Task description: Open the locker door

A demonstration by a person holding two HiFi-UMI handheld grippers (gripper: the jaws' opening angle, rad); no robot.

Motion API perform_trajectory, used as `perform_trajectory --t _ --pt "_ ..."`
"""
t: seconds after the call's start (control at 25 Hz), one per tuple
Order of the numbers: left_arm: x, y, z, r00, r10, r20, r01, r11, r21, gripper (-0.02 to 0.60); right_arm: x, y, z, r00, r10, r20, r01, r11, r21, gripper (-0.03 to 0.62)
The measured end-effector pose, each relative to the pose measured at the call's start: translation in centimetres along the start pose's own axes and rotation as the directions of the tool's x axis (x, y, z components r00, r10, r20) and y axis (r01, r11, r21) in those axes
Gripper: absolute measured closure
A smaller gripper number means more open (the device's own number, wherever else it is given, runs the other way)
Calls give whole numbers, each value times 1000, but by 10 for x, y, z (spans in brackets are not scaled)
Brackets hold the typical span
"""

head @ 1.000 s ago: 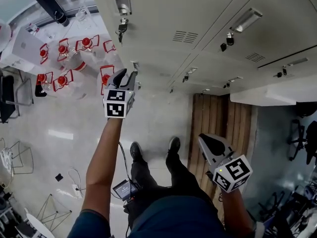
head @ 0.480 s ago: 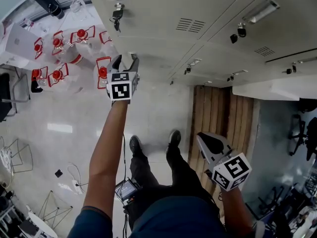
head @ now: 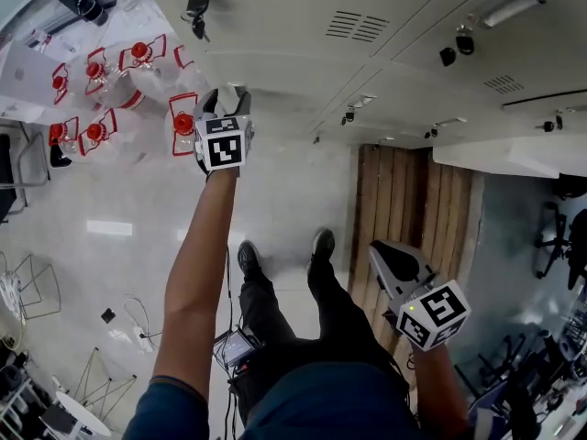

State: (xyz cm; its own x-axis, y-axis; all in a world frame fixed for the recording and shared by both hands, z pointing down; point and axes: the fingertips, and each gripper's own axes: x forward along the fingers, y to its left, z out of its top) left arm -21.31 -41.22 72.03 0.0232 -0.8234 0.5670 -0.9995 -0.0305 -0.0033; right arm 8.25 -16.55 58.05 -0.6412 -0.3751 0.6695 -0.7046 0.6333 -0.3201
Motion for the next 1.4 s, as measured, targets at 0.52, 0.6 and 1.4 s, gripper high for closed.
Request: perform_trajectory --t 0.52,0.6,1.4 --pt "25 6 -15 998 67 -9 -68 989 -132 355 8 -15 -31 999 -22 -26 24 999 48 557" --pt "28 7 -13 996 87 -8 -87 982 -165 365 7 -18 -33 999 -24 -28 25 998 50 557" --pt "-13 -4 -44 997 72 -33 -75 993 -90 454 -1 -6 -32 1000 -20 -9 21 998 55 557"
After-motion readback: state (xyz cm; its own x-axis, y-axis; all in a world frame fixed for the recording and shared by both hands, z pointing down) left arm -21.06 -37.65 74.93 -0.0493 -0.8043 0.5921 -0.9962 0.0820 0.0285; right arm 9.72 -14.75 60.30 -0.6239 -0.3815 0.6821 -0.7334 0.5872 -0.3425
